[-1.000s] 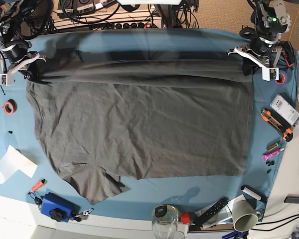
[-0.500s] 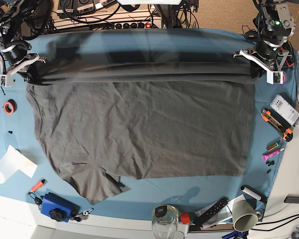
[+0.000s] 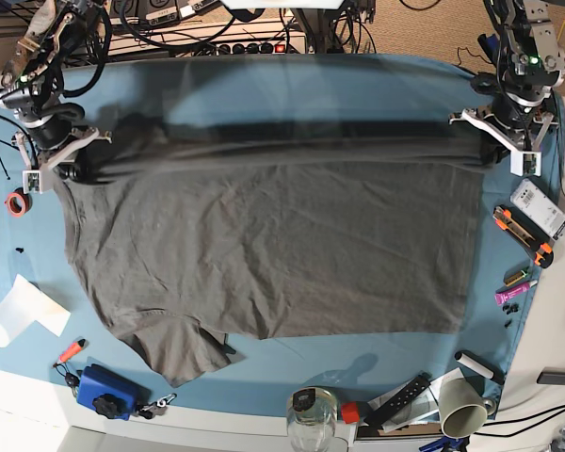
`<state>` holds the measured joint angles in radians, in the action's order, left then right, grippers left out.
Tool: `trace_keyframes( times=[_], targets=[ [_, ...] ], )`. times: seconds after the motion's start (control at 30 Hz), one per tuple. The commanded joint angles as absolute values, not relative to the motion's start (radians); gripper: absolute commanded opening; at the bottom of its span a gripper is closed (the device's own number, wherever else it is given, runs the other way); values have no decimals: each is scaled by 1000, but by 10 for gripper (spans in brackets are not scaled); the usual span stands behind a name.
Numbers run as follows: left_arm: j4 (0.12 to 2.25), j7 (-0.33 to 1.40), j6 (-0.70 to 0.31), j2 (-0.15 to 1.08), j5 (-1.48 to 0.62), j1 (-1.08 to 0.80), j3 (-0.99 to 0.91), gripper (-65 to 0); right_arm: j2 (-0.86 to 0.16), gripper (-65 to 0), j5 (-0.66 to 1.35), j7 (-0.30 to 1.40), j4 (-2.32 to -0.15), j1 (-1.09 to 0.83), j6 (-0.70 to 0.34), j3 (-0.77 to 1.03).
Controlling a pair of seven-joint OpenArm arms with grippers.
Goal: Fold the T-shirt properly
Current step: 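Lower the folded edge onto the shirt and open both grippers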
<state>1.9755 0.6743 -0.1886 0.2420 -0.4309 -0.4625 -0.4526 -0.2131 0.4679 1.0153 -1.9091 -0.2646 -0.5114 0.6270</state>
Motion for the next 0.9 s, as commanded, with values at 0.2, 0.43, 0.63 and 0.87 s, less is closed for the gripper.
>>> trace_keyframes(
  times=[0.2, 0.43, 0.63, 0.87],
  targets=[
    [1945, 635, -176, 257, -419, -395, -451, -650, -241, -650, 456, 966, -1778, -187, -500, 635],
    [1943, 627, -181, 281, -422, -346, -445, -650, -269, -650, 458, 979, -1655, -64, -501, 635],
    [1835, 624, -181, 286, -422, -268, -392, -650, -272, -650, 454, 975, -1632, -19, -501, 635],
    [1732, 620, -179, 286, -375, -144, -347, -650, -272, -650, 455, 966, -1498, 47, -527, 635]
  ],
)
